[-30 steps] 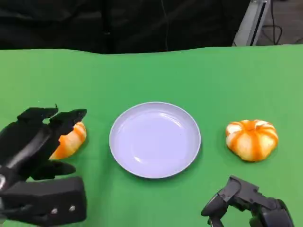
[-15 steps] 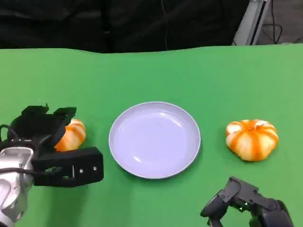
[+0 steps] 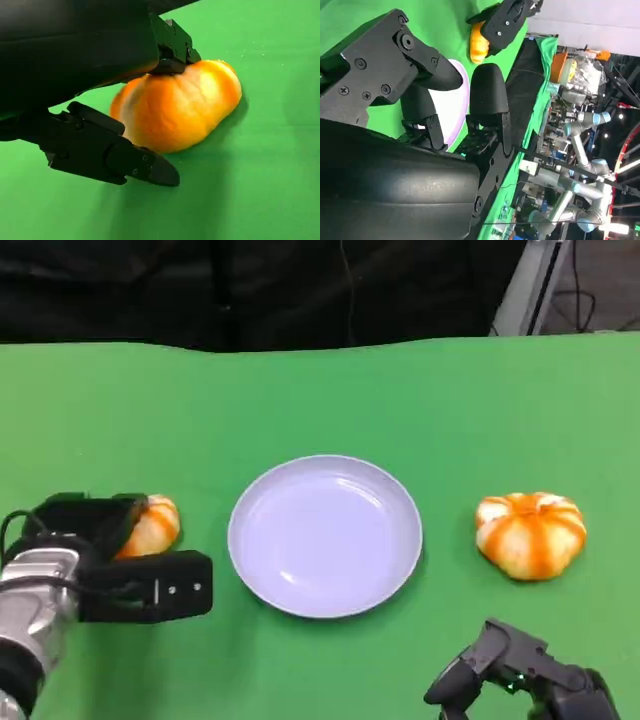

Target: Grasp the bread from the table and place it into the plate.

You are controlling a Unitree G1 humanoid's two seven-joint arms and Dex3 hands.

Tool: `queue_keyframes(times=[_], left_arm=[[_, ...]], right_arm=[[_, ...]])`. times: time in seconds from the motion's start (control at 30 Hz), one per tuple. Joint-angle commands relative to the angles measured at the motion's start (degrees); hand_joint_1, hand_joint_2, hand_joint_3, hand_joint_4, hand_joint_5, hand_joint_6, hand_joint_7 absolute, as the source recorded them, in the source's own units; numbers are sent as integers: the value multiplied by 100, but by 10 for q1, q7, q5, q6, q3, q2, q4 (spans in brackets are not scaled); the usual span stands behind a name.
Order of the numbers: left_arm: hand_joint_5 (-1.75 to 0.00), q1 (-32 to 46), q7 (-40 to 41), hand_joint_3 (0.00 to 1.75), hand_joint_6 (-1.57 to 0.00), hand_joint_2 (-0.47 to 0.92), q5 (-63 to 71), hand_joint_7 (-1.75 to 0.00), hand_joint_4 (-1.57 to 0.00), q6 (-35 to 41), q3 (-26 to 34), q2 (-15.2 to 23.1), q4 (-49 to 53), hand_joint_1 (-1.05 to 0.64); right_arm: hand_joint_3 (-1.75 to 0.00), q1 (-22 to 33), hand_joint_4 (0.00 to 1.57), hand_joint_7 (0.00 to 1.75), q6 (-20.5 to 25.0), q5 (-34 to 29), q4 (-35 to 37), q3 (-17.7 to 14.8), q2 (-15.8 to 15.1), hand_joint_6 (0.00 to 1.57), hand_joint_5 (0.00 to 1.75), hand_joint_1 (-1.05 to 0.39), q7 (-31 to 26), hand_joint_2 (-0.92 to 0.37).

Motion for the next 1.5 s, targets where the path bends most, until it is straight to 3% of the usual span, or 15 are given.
queue_keyframes(times=[0.03,0.3,0.33,0.37,0.4,0.43,0.47,0.53,0.8,1.03,1.1,1.13,1.17,1.4,1.5], left_arm=[[-13,5,26,9,-40,92,-15,-2,-39,-22,-16,1,60,-37],[-11,-4,50,14,-51,92,-33,-3,-50,-36,-33,0,84,-32],[-35,2,87,12,-61,91,-39,-17,-60,-71,-28,6,80,-31],[-102,6,115,6,-76,90,-44,-59,-72,-98,-25,9,78,-29],[-145,13,150,3,-80,89,-50,-99,-79,-136,-20,16,62,-25],[-159,17,175,2,-72,89,-54,-136,-82,-164,-16,21,52,-19],[-167,18,188,2,-68,89,-56,-155,-84,-179,-16,23,47,-16],[-173,18,200,1,-65,89,-58,-170,-85,-192,-17,25,48,-13],[-175,17,206,1,-64,89,-59,-175,-86,-200,-20,26,54,-12],[-175,94,257,8,-69,91,-89,-173,-87,-251,41,65,-134,-8],[-175,101,258,78,-70,57,-87,-172,-87,-252,49,68,-155,-9],[-175,106,257,103,-70,44,-86,-171,-88,-249,54,67,-174,-9],[-175,110,255,114,-72,37,-86,-169,-88,-246,58,67,-189,-10],[-175,134,253,138,-85,23,-96,-151,-92,-258,83,59,-260,-7],[-175,148,248,143,-84,23,-102,-154,-93,-257,91,45,-315,-7]], right_arm=[[-126,4,71,130,-3,1,-6,-2,-3,77,157,-12,-4,-37],[-126,2,71,129,-4,2,-5,-3,-4,78,157,-10,-3,-36],[-126,1,72,129,-3,1,-5,-2,-3,78,157,-11,-3,-36],[-127,0,72,129,-3,-1,-5,-2,-3,78,157,-11,-4,-36],[-127,-1,72,129,-4,-2,-3,-2,-3,78,157,-11,-5,-36],[-127,-2,72,129,-5,-3,-2,-2,-2,78,157,-12,-6,-36],[-127,-2,72,129,-6,-4,0,-2,-2,78,157,-12,-7,-36],[-126,-3,72,129,-6,-4,0,-2,-2,78,157,-12,-8,-36],[-126,-3,72,130,-6,-4,0,-1,-3,78,157,-12,-9,-36],[-129,-8,72,130,-4,-1,4,-2,-3,78,158,-9,-8,-36],[-129,-9,72,130,-4,0,5,-2,-4,78,158,-10,-7,-36],[-129,-10,72,130,-4,2,6,-3,-4,78,158,-10,-7,-35],[-129,-10,72,130,-4,3,6,-4,-5,78,158,-10,-6,-35],[-130,-11,72,131,-2,2,6,-5,-5,78,158,-11,-5,-34],[-130,-11,72,131,-4,3,9,-5,-7,78,158,-11,-4,-34]])
